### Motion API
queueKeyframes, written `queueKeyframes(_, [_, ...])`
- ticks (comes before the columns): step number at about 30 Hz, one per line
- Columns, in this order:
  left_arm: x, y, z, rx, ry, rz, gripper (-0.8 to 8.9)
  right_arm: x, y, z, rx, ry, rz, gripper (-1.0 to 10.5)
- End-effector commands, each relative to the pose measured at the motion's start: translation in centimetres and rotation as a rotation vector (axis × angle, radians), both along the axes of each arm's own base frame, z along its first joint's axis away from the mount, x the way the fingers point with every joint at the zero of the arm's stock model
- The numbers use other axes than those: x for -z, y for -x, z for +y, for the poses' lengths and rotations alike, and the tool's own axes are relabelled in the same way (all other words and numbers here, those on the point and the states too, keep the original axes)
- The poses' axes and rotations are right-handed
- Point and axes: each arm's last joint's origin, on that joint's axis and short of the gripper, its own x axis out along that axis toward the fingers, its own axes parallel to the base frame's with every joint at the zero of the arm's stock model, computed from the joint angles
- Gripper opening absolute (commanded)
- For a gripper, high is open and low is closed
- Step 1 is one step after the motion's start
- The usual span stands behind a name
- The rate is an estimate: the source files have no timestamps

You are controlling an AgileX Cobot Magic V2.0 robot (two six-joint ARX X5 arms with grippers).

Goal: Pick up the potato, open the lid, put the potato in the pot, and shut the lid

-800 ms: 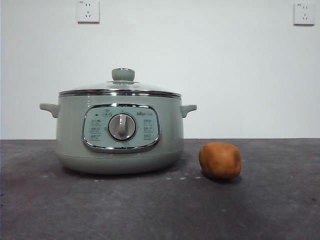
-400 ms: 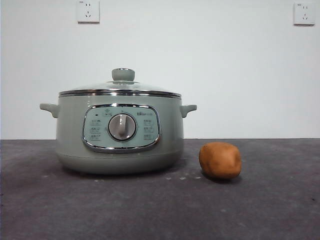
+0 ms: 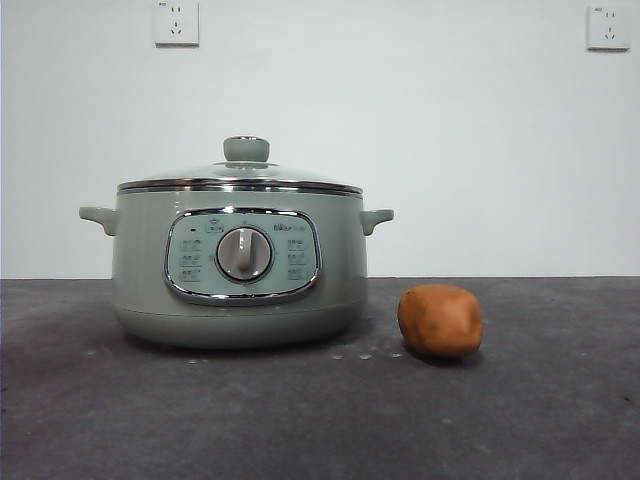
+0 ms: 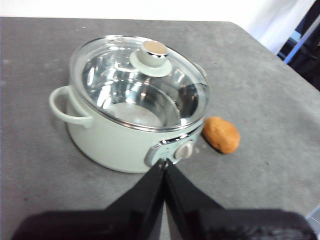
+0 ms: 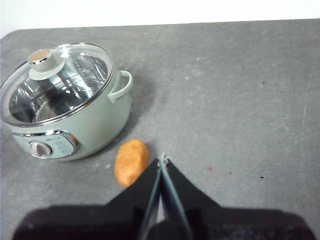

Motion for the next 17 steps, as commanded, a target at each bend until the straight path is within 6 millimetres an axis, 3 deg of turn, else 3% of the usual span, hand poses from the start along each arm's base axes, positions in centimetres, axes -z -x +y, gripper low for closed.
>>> queueKeyframes(1, [-0.22, -0.04, -0.11, 0.040, 0.006, -0.015, 0.55, -0.20, 0.09, 0.02, -0.009, 0.009, -0.016, 0.5])
queueKeyframes(2, [-0.20, -0.09, -0.10, 0.039, 0.006, -0.012, 1.25, -0.20, 0.09, 0.02, -0.009, 0.008, -0.016, 1.1])
queueKeyframes(6, [-0.18, -0.17, -0.10, 0.036, 0.011, -0.004, 5.66, -0.17, 0.08, 0.02, -0.007, 0.004, -0.011, 5.3])
queueKeyframes(7, [-0.18, -0.17, -0.10, 0.036, 0.011, -0.005, 6.03, -0.14, 0.10, 0.02, -0.007, 0.004, -0.007, 6.0])
queueKeyframes(17, [-0.42, -0.06, -0.10, 0.036, 0.010, -0.006, 6.00, 0.20, -0.57, 0.05, -0.023, -0.007, 0.039, 6.4])
